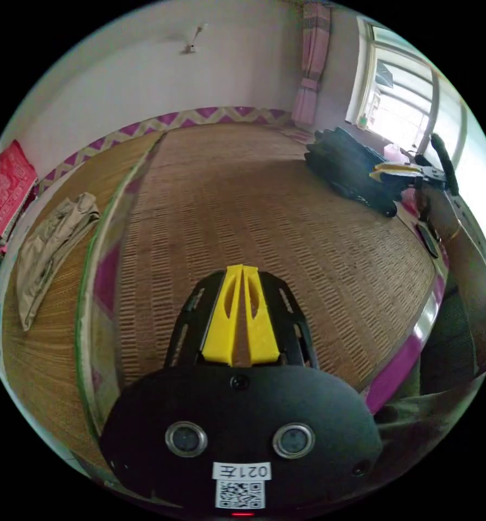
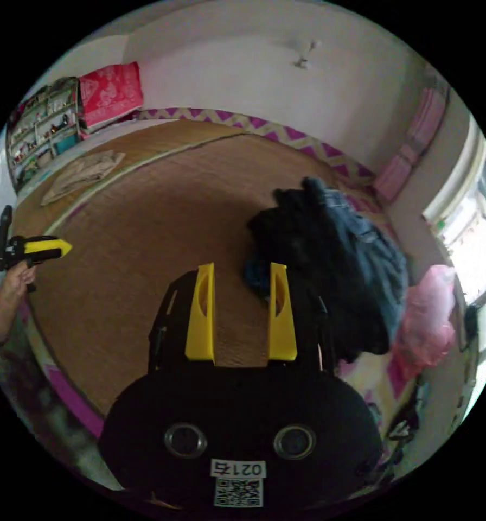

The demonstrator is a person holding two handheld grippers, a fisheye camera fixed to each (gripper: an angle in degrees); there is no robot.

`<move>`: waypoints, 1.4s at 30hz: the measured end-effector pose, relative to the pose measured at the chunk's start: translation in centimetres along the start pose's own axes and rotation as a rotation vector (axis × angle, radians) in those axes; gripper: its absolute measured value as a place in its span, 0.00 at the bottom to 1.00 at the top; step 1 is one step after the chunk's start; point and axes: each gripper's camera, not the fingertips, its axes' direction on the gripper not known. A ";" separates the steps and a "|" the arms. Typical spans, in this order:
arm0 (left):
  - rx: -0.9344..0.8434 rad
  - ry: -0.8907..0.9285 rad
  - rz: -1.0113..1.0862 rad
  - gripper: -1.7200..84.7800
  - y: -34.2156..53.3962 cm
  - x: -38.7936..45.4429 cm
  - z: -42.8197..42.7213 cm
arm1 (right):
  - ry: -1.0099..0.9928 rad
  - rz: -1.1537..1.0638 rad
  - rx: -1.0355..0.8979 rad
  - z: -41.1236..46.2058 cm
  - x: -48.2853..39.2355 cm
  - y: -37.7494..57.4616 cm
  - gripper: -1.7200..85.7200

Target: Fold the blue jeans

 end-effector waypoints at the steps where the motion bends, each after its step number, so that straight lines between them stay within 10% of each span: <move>1: 0.000 0.006 0.013 0.01 0.0 1.3 0.4 | 0.086 -0.038 0.028 0.3 0.1 0.0 0.19; 16: -0.025 -0.243 -0.050 0.01 3.1 4.9 0.1 | 0.098 0.006 -0.048 9.7 0.8 -6.4 0.19; 30: -0.118 -0.092 -0.099 0.01 2.6 3.3 0.7 | 0.296 -0.018 0.030 12.1 -2.9 -3.0 0.12; 42: -0.137 -0.159 -0.010 0.01 2.2 4.3 0.2 | 0.118 0.214 0.246 -5.5 1.6 0.1 0.07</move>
